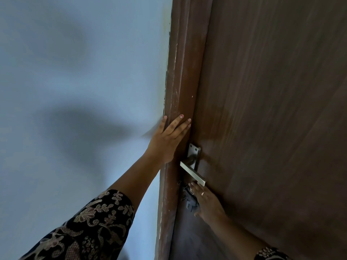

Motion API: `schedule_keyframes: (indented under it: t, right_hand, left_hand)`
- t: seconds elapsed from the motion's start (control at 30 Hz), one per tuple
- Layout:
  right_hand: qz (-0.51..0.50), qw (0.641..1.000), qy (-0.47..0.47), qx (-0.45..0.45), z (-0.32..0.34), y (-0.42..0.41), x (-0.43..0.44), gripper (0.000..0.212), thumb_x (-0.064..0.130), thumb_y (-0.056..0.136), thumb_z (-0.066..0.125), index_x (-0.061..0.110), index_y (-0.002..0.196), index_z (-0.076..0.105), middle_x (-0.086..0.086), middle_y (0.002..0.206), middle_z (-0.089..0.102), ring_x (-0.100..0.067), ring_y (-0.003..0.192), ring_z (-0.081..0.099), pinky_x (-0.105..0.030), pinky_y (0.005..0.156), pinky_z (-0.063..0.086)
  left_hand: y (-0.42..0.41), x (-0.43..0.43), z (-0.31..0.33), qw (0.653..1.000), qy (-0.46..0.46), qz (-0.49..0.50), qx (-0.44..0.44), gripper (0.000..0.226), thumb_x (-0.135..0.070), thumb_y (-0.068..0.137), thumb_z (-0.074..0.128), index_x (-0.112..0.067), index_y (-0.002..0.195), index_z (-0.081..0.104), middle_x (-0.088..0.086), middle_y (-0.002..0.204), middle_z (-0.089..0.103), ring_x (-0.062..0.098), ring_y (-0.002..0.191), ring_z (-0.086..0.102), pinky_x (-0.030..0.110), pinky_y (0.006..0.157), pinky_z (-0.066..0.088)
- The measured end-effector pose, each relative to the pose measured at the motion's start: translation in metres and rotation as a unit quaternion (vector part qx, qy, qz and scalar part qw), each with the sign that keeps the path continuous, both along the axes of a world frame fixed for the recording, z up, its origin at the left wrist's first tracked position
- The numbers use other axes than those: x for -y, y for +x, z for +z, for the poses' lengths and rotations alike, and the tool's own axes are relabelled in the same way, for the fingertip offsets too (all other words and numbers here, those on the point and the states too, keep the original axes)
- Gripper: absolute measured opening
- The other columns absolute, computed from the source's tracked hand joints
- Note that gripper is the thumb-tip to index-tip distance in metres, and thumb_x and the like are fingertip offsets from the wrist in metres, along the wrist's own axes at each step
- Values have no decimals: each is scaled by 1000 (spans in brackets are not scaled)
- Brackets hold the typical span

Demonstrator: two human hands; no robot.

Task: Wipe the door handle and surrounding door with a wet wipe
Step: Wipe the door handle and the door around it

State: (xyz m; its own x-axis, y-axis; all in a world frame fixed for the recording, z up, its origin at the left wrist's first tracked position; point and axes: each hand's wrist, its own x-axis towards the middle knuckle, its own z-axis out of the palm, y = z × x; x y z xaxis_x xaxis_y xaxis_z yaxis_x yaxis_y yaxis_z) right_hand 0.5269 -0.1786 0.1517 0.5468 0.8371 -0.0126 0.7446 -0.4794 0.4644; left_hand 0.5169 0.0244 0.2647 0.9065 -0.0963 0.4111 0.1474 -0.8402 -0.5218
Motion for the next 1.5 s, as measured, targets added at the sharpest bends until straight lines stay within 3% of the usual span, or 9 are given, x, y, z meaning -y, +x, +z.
schedule_keyframes:
  t: [0.1,0.37,0.53,0.7,0.77,0.87,1.07,1.17,1.5]
  right_hand:
    - [-14,994,-103,37,-25,20,-15,84,58,94,29,6,148,-8,-3,158,-13,-17,144,-14,-29,117,-5]
    - [-82,983,77,-144,-42,45,-44,92,52,87,55,14,151,0,-1,160,1,-19,146,1,-35,119,10]
    - [-27,996,36,-76,-37,43,-36,85,51,90,49,13,151,4,-6,160,-2,-23,146,-1,-40,119,9]
    - [-9,998,-46,30,-28,28,-11,102,79,73,45,2,139,40,-14,145,43,-24,135,35,-38,112,25]
    - [27,987,-124,96,-38,22,7,93,69,87,33,-2,145,20,-17,154,23,-30,142,18,-44,115,12]
    - [17,987,-78,138,-22,22,19,88,58,94,31,-3,145,-7,-19,158,-1,-33,144,-4,-44,114,-11]
    - [-41,971,-23,235,64,22,9,87,50,94,38,-4,140,-12,-24,150,-20,-35,143,-13,-59,91,-35]
    - [-60,959,-25,275,109,30,-4,80,47,95,37,1,142,-8,-21,148,-22,-33,143,-13,-61,88,-37]
    - [36,944,-131,300,143,47,-27,72,54,97,21,10,149,-3,-12,159,-3,-28,145,-8,-53,100,-26]
  left_hand:
    - [2,-2,-2,1000,-8,-7,-1,93,-34,86,55,-17,153,-7,3,162,-13,28,148,-13,54,113,-12]
    - [7,-3,-6,999,-25,-20,-7,89,-39,87,49,-20,154,-6,1,162,-12,29,148,-14,57,113,-12]
    - [7,-2,-7,1000,-21,-20,-2,86,-38,88,46,-20,154,-7,1,162,-12,30,148,-13,58,112,-14]
    - [8,-2,-6,1000,-25,-15,-2,86,-40,89,44,-22,153,-11,0,161,-17,29,147,-17,58,111,-16]
    - [7,-2,-7,1000,-25,-16,0,87,-42,89,44,-22,153,-11,0,161,-17,29,147,-17,58,111,-16]
    - [5,0,-7,999,-23,-22,9,86,-41,89,46,-20,154,-6,1,162,-12,28,148,-13,58,113,-13]
    - [-6,-4,-5,997,-36,-59,40,81,-33,90,52,-14,154,7,4,162,5,23,149,0,49,118,0]
    - [-9,-2,5,990,-64,-79,95,78,-32,86,61,-12,151,24,7,159,24,25,147,19,46,118,18]
    - [7,-1,4,996,-46,13,77,100,-49,87,60,-8,153,-2,9,162,-5,27,149,-5,42,118,-1]
